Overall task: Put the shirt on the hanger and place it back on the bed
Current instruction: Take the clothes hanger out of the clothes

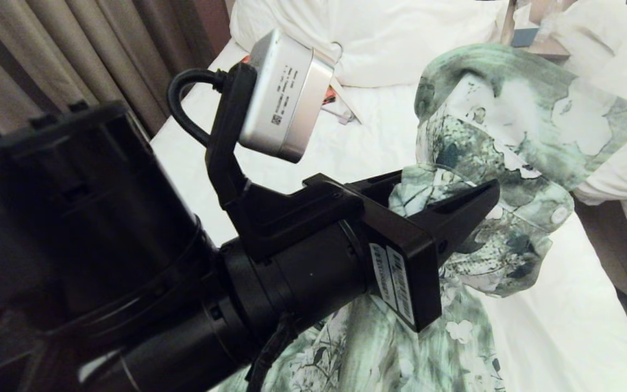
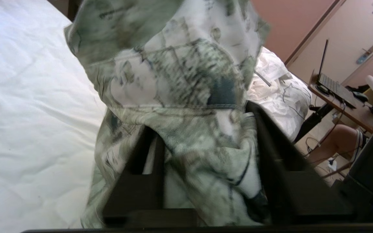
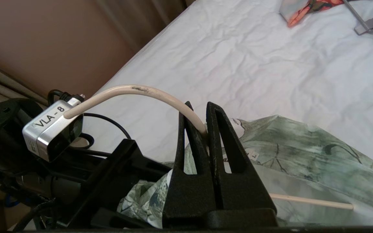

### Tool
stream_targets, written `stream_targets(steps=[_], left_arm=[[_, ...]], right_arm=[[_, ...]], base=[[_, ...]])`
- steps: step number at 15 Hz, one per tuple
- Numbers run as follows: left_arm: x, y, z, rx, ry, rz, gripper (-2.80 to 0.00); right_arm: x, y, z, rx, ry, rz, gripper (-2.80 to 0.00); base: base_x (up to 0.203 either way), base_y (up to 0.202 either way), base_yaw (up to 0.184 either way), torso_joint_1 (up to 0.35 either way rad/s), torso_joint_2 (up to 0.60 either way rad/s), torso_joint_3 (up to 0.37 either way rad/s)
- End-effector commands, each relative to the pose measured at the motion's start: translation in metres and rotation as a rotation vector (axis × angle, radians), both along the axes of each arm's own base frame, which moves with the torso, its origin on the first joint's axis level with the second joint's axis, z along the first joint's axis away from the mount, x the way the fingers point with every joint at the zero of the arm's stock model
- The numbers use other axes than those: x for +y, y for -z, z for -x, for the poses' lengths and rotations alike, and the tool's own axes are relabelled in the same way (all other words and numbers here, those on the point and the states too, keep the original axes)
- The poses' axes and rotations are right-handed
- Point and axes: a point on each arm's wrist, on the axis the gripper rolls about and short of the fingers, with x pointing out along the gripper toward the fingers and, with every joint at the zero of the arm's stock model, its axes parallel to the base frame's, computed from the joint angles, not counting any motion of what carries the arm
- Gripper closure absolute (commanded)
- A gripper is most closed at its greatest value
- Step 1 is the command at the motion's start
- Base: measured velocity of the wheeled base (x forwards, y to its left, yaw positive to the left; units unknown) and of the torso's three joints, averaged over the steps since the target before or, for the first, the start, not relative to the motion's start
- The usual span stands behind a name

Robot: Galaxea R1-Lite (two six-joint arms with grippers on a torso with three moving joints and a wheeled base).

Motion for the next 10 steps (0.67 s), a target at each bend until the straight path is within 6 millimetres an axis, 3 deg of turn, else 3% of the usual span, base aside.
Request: stream_targets(steps=[1, 5, 10], left_arm=[[0.006, -0.006, 0.003, -0.01, -0.001, 0.025, -2.8], [0.016, -0.008, 0.007, -0.029, 0.063, 0.027, -2.8], [0.022, -0.01, -0.002, -0.04, 0.025, 0.047, -2.8]], right_arm=[[-0.001, 0.0, 0.0, 0.004, 0.002, 0.004, 0.0], [0.001, 0.0, -0.003, -0.004, 0.047, 0.0, 0.0], [-0.002, 0.0, -0.004, -0.007, 0.096, 0.001, 0.0]], base=[[0.0, 0.0, 0.0, 0.0, 0.0, 0.0], [0.0, 0.0, 0.0, 0.0, 0.0, 0.0], [0.0, 0.0, 0.0, 0.0, 0.0, 0.0]])
